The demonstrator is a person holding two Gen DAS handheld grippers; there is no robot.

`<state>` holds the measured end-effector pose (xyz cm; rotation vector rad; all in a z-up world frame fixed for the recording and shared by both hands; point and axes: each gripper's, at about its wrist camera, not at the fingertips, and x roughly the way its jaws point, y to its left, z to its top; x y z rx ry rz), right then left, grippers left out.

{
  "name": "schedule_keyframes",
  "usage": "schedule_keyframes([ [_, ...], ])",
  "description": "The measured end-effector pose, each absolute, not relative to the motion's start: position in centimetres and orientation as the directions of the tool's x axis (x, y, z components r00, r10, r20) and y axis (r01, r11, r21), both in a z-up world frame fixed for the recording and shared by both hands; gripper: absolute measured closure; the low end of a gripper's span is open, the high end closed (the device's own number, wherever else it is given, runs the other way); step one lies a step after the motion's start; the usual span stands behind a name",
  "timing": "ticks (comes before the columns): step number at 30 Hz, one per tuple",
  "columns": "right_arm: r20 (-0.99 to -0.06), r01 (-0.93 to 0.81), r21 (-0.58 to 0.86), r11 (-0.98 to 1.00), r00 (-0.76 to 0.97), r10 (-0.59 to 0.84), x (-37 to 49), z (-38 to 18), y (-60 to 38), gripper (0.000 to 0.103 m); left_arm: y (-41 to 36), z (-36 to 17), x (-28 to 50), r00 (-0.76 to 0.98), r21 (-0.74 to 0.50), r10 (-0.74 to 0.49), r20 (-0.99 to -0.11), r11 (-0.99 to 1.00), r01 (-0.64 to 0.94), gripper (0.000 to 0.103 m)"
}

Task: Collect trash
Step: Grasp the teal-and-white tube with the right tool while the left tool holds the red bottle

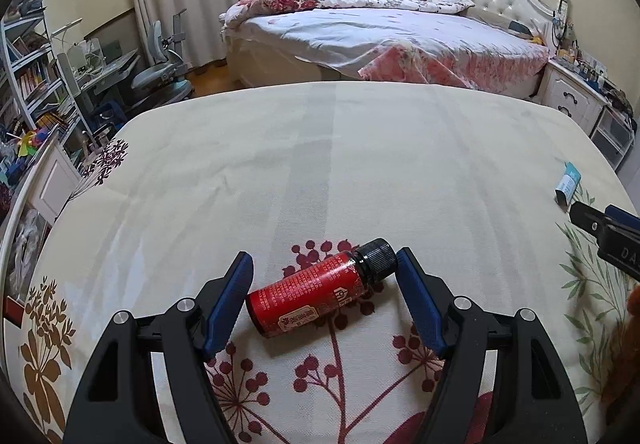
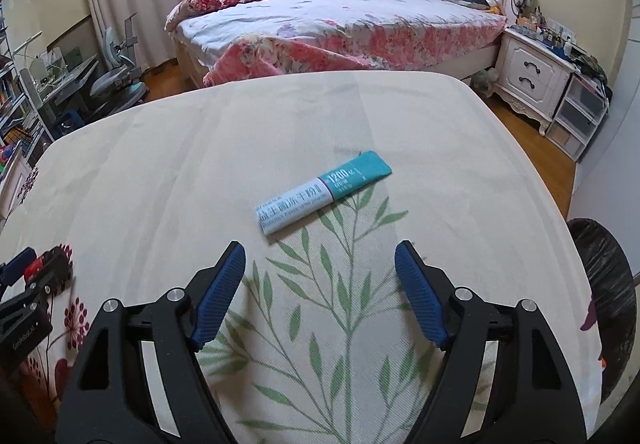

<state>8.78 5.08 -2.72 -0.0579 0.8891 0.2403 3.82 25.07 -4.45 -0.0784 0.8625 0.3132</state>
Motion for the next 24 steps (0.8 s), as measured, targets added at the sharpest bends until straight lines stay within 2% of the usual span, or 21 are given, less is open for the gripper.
schedule_keyframes([
  [6,-0.780,-0.160,0.080,0.984,0.605,0.162,11.7,-2.7,5.7,0.026,26.9,-4.4,4.4,0.603,0.039,0.245,-0.759,0.942,-0.334,0.032],
  [12,-0.813,-0.128,0.033,0.991,0.573,0.101,13.3,-3.4,5.5,0.026,28.2,-4.6,4.8,0.598,0.007,0.234,-0.767,0.934,-0.356,0.032],
  [19,-0.801,-0.199,-0.009,0.980,0.587,0.112,10.9,-3.3,3.7,0.047,27.9,-4.6,4.7,0.602,0.014,0.233,-0.764,0.939,-0.345,0.032],
  [24,-0.798,-0.222,0.005,0.975,0.587,0.138,9.8,-3.2,2.3,0.052,28.0,-4.6,4.7,0.597,0.019,0.233,-0.768,0.939,-0.343,0.032],
])
